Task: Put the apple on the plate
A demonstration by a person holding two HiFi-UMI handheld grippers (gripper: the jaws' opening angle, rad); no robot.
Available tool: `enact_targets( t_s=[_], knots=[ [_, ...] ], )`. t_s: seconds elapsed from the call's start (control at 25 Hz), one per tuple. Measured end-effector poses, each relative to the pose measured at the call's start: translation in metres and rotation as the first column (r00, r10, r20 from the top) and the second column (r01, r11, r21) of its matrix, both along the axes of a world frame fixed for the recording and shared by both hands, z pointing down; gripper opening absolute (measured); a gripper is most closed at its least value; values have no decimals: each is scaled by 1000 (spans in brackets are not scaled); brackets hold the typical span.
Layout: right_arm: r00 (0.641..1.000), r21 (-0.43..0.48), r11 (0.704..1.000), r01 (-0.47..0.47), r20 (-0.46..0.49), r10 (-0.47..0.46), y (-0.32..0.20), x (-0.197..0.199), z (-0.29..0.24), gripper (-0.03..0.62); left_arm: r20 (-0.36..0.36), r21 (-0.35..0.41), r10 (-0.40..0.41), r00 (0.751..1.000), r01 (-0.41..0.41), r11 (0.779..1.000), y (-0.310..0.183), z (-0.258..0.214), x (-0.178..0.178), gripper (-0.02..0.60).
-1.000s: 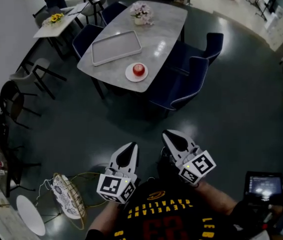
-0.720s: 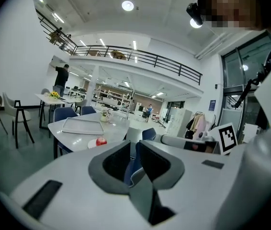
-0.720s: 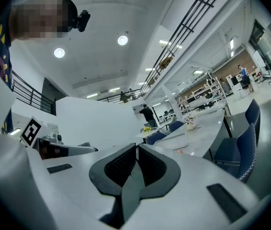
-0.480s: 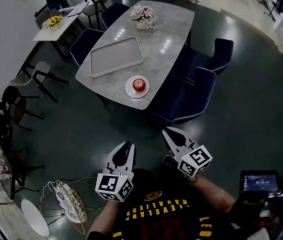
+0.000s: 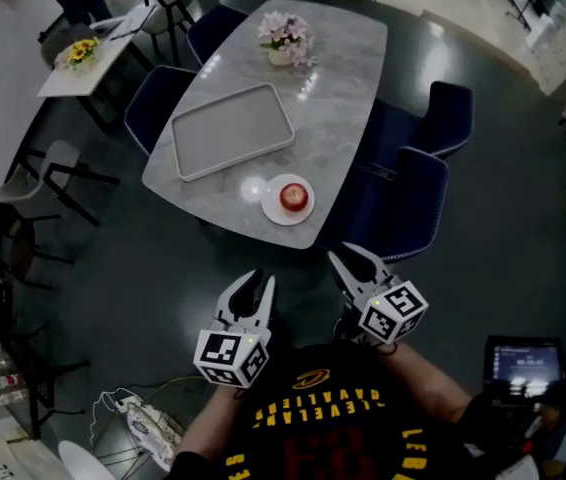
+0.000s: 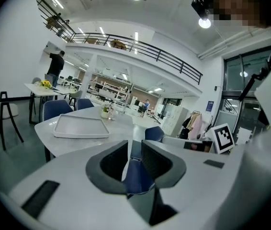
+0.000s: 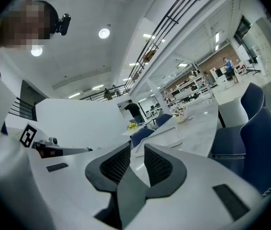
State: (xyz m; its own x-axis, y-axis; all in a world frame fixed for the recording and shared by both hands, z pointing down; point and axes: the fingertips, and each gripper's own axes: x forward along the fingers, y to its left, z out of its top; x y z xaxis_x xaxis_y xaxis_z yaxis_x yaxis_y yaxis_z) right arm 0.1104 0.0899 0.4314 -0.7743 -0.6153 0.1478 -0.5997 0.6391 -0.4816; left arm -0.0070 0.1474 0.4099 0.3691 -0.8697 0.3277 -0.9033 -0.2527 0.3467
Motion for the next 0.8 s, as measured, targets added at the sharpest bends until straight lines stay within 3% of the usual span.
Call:
enact_targets(
  t_s=[0.2,0.44,0.6,0.8],
  knots=[
    [993,-44,993,-114,-23,113,-36,-44,5,75,-22,-64,113,993,-114,991,-49,21,-47,81],
    [964,-187,946,-264,-50,259,-47,-42,43,75,-95,-188,245,965,-259,947,-76,66,-65,81],
    [945,-257,909,-327,-89,315,-53,-28,70,75,-114,-246,251,961,-272,930,-99,89,-72,81],
    [940,-339,877,-340,-104,324,-73,-23,110,75,-127,-333,225,966,-255,908,-129,121,-76,81]
  ],
)
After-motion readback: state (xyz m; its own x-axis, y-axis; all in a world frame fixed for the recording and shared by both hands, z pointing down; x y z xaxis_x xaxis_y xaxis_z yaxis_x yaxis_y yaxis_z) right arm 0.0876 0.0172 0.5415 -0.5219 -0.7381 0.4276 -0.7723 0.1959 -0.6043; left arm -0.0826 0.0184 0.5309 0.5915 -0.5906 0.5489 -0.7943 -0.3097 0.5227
